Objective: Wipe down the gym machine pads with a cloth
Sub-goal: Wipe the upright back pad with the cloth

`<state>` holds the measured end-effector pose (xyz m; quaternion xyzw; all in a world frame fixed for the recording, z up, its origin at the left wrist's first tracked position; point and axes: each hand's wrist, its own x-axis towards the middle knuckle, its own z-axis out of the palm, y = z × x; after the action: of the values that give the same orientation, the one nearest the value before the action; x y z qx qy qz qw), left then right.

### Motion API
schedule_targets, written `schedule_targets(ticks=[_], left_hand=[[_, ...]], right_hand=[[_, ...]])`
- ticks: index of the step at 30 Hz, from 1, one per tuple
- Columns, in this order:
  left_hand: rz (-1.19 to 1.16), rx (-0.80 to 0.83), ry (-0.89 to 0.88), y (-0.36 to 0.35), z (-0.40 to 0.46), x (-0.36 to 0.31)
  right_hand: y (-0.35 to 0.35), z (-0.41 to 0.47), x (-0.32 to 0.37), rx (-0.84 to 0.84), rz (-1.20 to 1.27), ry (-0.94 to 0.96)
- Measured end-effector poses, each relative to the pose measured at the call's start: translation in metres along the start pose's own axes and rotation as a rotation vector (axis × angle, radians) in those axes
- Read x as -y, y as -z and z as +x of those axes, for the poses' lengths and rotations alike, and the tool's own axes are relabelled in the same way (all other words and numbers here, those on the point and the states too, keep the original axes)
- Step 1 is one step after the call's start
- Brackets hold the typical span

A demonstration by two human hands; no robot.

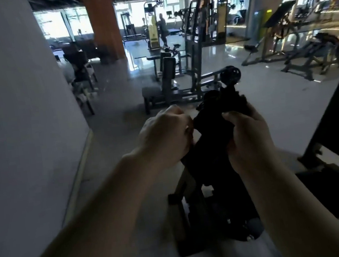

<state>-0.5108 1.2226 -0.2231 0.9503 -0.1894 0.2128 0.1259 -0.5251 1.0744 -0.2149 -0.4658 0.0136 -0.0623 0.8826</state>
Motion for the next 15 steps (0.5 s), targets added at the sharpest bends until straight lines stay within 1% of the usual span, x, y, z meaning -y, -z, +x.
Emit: schedule_targets(ticks=[4, 7, 11, 15], left_hand=[[0.049, -0.011, 0.065, 0.035, -0.033, 0.094], [0.073, -0.001, 0.105, 0.050, -0.048, 0.157], [0.051, -0.011, 0.144, 0.050, -0.051, 0.231], [0.030, -0.046, 0.238, 0.029, -0.044, 0.304]], right_hand=[[-0.084, 0.002, -0.062, 0.043, -0.036, -0.040], [-0.131, 0.011, -0.099, 0.085, -0.063, -0.060], [-0.168, 0.035, -0.140, 0.135, -0.150, -0.054], [-0.192, 0.080, -0.190, 0.126, -0.242, -0.011]])
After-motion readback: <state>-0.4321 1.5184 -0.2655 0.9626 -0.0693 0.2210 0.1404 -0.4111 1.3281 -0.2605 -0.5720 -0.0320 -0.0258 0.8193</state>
